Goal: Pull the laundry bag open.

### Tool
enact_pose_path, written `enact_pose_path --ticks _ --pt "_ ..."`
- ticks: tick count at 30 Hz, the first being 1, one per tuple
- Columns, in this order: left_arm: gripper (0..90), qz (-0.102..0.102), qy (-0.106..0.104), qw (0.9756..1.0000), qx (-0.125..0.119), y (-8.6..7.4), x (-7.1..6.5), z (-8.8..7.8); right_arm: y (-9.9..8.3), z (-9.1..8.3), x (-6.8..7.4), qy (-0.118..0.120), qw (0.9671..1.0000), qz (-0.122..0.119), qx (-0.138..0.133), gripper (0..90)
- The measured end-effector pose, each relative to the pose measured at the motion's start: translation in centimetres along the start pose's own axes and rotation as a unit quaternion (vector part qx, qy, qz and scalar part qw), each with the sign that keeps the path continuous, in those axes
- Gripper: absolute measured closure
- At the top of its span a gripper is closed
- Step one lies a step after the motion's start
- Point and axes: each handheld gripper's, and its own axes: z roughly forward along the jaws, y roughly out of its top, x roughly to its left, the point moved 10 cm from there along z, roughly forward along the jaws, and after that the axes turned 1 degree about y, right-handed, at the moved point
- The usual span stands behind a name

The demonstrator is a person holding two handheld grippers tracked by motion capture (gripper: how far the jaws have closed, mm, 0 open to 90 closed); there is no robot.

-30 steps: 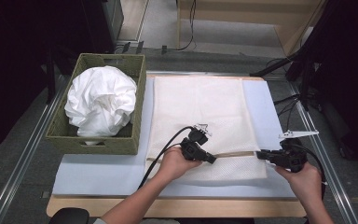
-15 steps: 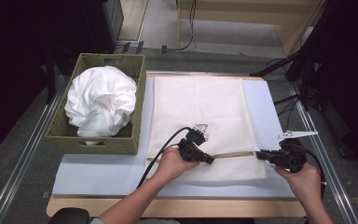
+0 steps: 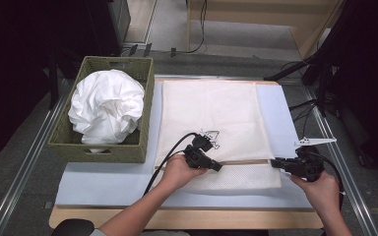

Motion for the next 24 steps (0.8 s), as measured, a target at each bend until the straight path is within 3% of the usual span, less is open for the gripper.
enact_pose_path --ticks 7,24 --pt "87.8 -0.019 -0.005 0.9998 -0.011 -0.52 0.0 -0.73 -0.02 0.06 0.04 0.0 1.0 0.0 0.0 82.5" --pt "87.8 -0.008 -0.003 0.9996 -0.025 -0.59 -0.01 -0.78 -0.05 0.19 0.02 -0.002 1.0 -0.006 0.003 82.5"
